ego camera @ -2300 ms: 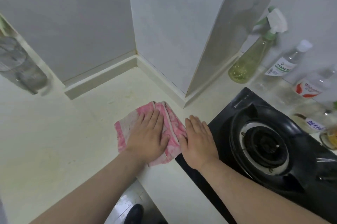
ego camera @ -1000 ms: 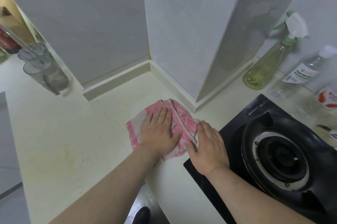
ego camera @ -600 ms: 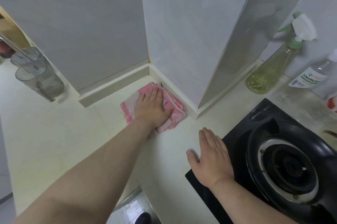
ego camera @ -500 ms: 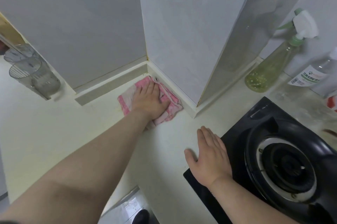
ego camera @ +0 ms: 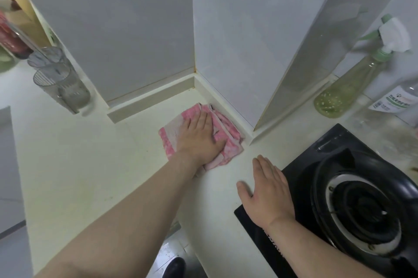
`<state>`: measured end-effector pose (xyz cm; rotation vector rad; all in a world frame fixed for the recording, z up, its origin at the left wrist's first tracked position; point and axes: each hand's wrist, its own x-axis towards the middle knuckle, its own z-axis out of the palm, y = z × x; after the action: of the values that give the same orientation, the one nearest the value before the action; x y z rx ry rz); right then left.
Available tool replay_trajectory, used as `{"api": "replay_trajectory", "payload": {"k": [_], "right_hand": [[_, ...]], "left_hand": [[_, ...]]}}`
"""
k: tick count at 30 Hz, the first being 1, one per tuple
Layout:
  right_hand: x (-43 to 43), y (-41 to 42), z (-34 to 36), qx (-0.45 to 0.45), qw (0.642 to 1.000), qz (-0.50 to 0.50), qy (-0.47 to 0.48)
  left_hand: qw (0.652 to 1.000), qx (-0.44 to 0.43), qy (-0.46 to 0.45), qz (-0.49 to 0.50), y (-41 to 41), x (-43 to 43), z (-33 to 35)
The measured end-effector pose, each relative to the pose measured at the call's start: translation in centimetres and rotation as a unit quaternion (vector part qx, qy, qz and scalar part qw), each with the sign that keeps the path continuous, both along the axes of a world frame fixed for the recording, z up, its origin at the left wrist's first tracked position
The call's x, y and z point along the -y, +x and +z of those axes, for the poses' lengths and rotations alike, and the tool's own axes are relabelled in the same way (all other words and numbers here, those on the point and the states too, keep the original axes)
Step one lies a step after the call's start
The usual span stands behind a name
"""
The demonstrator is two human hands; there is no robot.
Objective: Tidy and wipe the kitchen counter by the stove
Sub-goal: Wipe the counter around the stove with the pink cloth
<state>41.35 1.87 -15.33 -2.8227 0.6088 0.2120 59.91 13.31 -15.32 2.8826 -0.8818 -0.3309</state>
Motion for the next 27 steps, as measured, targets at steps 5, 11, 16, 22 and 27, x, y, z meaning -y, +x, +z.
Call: {"api": "replay_trajectory", "payload": {"k": [5,11,16,22,27], "right_hand": [[-0.1,-0.2,0.3,0.001,1.000,-0.001,0.007],[0.0,-0.2,0.0,0.004,1.000,-0.005,0.006],[0.1,-0.2,-0.1,0.015,1.000,-0.004,0.006],[0.2,0.0,-0.3,0.013,1.000,-0.008,0.008],[0.2,0.0,0.0,-0.006,1.000,-0.007,0.009]], "left_hand": [[1.000,-0.007,0.007,-0.018,-2.4,-1.2,0.2],[1.000,-0.017,0.002,-0.011,-0.4,-0.9,0.4],[1.000,-0.022,0.005,0.006,4.8,-0.3,0.6],[1.000,-0.017,0.013,-0.008,9.3,-0.7,1.1],[1.000,-0.005,0.005,0.000,9.3,-0.8,0.3]]}}
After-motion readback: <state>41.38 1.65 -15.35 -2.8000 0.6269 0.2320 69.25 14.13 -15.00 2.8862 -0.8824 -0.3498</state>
